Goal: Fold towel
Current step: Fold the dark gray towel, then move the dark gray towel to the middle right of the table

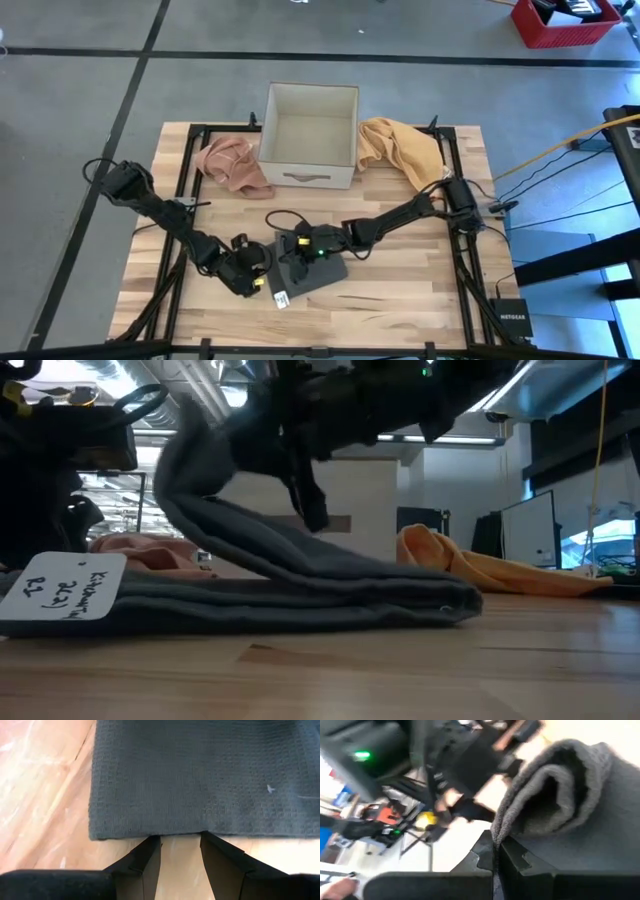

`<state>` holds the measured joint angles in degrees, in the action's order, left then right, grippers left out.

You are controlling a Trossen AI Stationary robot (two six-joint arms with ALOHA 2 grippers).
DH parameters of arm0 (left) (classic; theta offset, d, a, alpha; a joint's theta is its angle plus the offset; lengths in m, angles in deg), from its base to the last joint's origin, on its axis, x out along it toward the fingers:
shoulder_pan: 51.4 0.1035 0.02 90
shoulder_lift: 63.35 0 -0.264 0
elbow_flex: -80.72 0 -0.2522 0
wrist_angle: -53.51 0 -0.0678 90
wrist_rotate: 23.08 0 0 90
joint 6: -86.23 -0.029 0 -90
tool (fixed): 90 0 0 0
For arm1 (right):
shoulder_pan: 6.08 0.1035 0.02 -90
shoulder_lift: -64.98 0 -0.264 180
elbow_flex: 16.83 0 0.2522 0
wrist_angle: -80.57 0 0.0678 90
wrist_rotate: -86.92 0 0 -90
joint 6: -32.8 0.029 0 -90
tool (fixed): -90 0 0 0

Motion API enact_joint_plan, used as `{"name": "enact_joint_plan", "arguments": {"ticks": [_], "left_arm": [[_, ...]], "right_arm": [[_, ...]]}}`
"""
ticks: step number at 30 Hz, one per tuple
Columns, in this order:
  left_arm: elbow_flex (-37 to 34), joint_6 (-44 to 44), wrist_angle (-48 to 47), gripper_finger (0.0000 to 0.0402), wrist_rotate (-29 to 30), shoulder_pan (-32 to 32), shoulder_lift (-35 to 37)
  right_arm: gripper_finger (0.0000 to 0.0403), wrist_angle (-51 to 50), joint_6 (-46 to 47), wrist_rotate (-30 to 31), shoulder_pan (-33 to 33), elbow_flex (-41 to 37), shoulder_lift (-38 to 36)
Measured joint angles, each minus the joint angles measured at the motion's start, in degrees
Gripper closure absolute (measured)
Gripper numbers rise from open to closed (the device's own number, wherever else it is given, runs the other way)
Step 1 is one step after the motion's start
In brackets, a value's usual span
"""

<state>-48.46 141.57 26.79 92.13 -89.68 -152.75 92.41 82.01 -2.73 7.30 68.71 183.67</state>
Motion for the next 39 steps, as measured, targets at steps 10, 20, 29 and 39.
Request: {"name": "enact_joint_plan", "arguments": {"ticks": [10,20,29,39], "left_arm": [[0.02,-0.08,0.18,0.027,-0.09,-0.09,0.0],[0.06,0.65,-1.12,0.027,-5.62,0.26,2.27],[0.06,7.2,-7.39,0.027,-12.58,-1.58,15.54],[0.15,-12.29,6.27,0.027,17.25,3.19,13.07]], "right_arm": [[0.0381,0.5,-1.48,-0.32,0.12,-0.19,0.78],[0.0255,1.66,-0.71,-3.8,0.1,0.88,2.44],[0.0213,-5.97,-5.8,-19.14,-0.3,0.86,-0.66],[0.0215,-25.51,-25.95,9.7,6.76,-0.29,-5.33]]}}
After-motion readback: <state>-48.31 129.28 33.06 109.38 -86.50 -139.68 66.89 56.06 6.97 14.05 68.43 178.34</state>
